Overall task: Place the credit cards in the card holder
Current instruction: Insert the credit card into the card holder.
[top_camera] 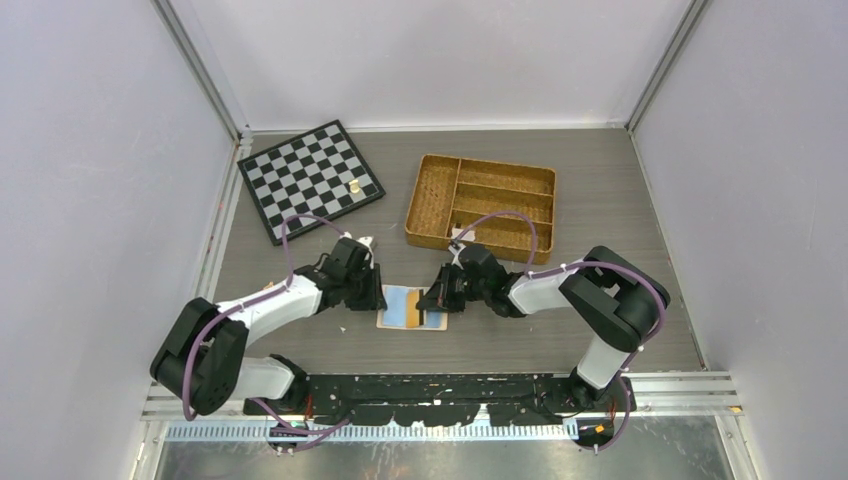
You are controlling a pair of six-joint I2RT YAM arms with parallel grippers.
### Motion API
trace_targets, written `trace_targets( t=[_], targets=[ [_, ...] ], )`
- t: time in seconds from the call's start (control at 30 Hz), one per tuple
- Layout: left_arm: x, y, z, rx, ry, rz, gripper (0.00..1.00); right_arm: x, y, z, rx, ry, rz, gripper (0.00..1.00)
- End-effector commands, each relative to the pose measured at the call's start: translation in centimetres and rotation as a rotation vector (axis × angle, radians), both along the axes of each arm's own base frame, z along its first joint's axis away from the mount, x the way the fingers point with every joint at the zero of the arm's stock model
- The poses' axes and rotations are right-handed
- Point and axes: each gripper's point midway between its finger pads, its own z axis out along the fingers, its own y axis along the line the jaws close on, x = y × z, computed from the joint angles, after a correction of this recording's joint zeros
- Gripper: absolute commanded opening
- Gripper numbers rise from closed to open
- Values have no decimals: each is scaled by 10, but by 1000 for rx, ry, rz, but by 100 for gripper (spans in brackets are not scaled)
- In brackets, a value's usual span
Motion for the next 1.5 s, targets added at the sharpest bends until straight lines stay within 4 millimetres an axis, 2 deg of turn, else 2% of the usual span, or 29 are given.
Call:
trace_targets(
  t=[0.0, 0.3, 0.53, 1.1, 1.3, 1.47],
  targets=[
    [-4, 11, -15, 64, 31, 0, 26, 15, 7, 6, 16, -63, -24, 1],
    [-5, 11, -15, 62, 37, -1, 21, 17, 3, -6, 4, -48, -67, 0],
    [-6, 11, -16, 64, 42, -1, 17, 15, -9, -12, -21, -39, -115, 1],
    [-11, 2, -13, 8, 53, -28, 12, 10, -1, -28, -35, -12, -116, 1],
    [-13, -3, -10, -33, 48, -33, 11, 6, 7, -30, -35, -1, -96, 10],
    [-13, -1, -9, -25, 43, -21, 11, 8, -2, -27, -91, -18, -116, 22]
  ],
)
